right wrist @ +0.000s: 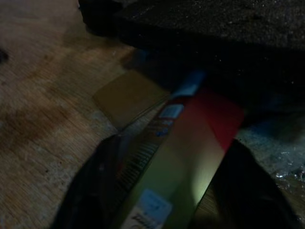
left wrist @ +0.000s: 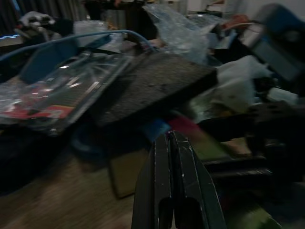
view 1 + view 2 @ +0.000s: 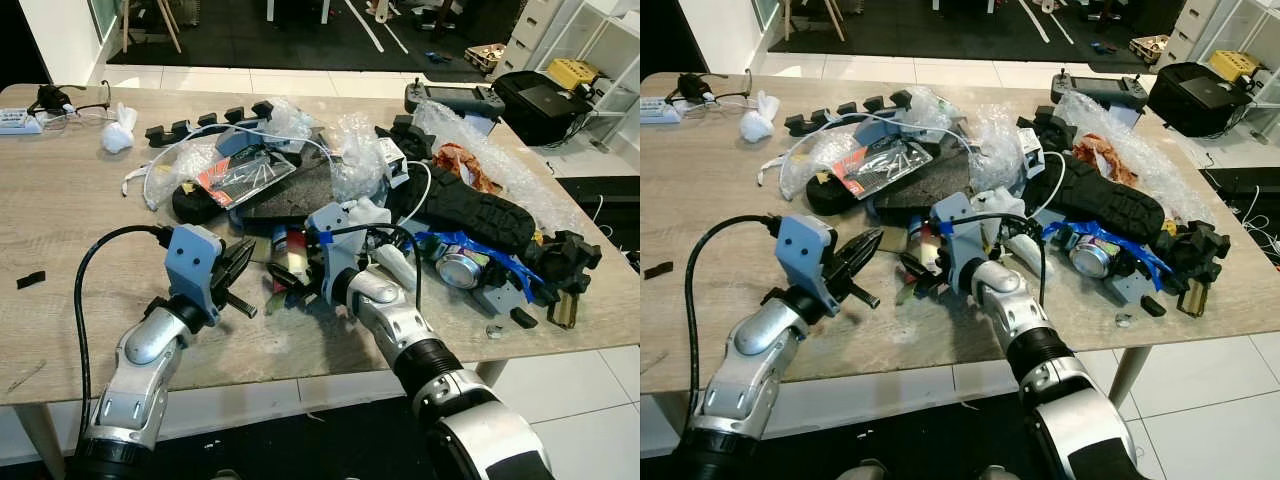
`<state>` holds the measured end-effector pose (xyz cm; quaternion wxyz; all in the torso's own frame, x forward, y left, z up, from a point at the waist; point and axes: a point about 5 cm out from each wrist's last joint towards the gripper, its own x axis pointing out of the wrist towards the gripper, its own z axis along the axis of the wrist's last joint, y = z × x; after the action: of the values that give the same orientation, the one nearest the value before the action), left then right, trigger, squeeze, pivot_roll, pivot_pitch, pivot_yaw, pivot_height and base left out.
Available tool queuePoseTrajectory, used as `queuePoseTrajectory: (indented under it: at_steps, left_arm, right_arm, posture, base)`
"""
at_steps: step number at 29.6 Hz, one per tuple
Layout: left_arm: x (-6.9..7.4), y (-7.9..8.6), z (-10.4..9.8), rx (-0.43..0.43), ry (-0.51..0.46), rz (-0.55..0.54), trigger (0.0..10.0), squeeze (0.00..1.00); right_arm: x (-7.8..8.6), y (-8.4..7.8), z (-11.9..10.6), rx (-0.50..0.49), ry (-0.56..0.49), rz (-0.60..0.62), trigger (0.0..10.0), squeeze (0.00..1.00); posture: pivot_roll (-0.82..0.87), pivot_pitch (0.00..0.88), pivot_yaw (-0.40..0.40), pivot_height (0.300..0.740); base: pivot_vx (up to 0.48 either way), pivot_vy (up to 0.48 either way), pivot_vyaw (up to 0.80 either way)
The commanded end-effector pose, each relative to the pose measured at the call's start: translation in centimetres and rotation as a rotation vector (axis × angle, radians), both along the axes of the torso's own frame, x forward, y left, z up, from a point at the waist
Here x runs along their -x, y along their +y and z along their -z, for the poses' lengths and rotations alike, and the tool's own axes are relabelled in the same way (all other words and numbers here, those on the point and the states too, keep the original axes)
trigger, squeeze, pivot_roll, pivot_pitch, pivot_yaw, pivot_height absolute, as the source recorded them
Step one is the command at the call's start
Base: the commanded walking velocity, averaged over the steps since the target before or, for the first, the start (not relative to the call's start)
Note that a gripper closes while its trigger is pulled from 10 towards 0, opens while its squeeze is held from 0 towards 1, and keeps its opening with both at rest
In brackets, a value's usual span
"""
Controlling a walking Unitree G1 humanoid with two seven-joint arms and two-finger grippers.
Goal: Picking trash to rubbish bin
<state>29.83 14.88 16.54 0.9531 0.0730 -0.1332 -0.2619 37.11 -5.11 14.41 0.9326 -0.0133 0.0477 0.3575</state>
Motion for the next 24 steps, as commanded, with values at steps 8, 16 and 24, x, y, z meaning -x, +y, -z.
queuePoseTrajectory:
  at_steps: [8,16,24]
  left_arm:
    - [0.7,-1.4,-0.3,0.003,-0.005,0.101,10.0,0.00]
    - [0.7,-1.5,-0.2,0.011,-0.002,0.103,10.0,0.00]
    - [0.9,-1.3,-0.3,0.005,-0.002,0.114,10.0,0.00]
  right_arm:
    - [-0.2,-1.2,0.9,-0.064,0.060,0.075,0.0,0.00]
    - [-0.3,-1.6,0.6,-0.101,0.054,0.080,0.0,0.00]
    - [0.0,-0.9,-0.9,-0.218,0.045,0.100,0.0,0.00]
  posture:
    - [0.01,0.181,-0.095,0.740]
    - [0.00,0.178,-0.092,0.740]
    - [0.00,0.176,-0.086,0.740]
  base:
    - [0.000,0.000,0.00]
    - [0.000,0.000,0.00]
    - [0.000,0.000,0.00]
